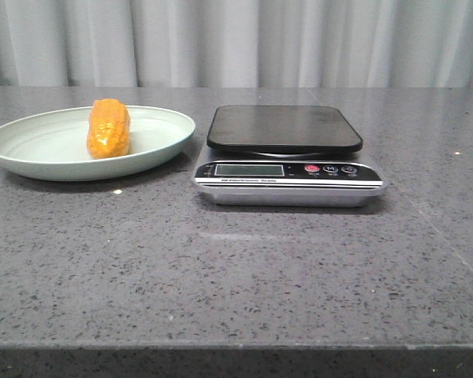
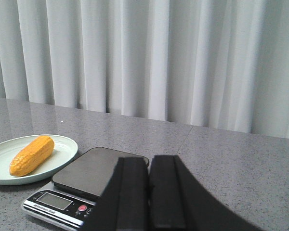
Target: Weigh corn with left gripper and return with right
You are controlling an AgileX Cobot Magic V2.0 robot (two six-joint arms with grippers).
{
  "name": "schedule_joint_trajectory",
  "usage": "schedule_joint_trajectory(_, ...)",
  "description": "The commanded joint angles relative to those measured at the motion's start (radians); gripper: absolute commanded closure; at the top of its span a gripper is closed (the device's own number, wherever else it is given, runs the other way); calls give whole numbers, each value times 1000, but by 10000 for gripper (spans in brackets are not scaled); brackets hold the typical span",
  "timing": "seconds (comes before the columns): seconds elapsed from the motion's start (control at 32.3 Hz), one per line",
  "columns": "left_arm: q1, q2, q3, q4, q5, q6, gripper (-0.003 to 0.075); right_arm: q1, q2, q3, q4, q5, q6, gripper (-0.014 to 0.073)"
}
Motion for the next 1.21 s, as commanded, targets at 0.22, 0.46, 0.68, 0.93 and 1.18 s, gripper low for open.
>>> schedule_joint_trajectory(0.22, 2, -21, 6, -18, -71, 1, 587, -4, -6, -24, 7, -84, -11, 454)
schedule_joint_trajectory(0.46, 2, -21, 6, -18, -71, 1, 588, -4, -6, -24, 7, -84, -11, 454)
schedule_joint_trajectory(0.68, 2, -21, 6, -18, -71, 1, 587, -4, -6, -24, 7, -84, -11, 454)
schedule_joint_trajectory(0.93, 2, -21, 6, -18, -71, 1, 587, -4, -6, -24, 7, -84, -11, 454)
schedule_joint_trajectory(1.18, 2, -21, 6, -18, -71, 1, 587, -81, -5, -9, 3, -102, -11, 454)
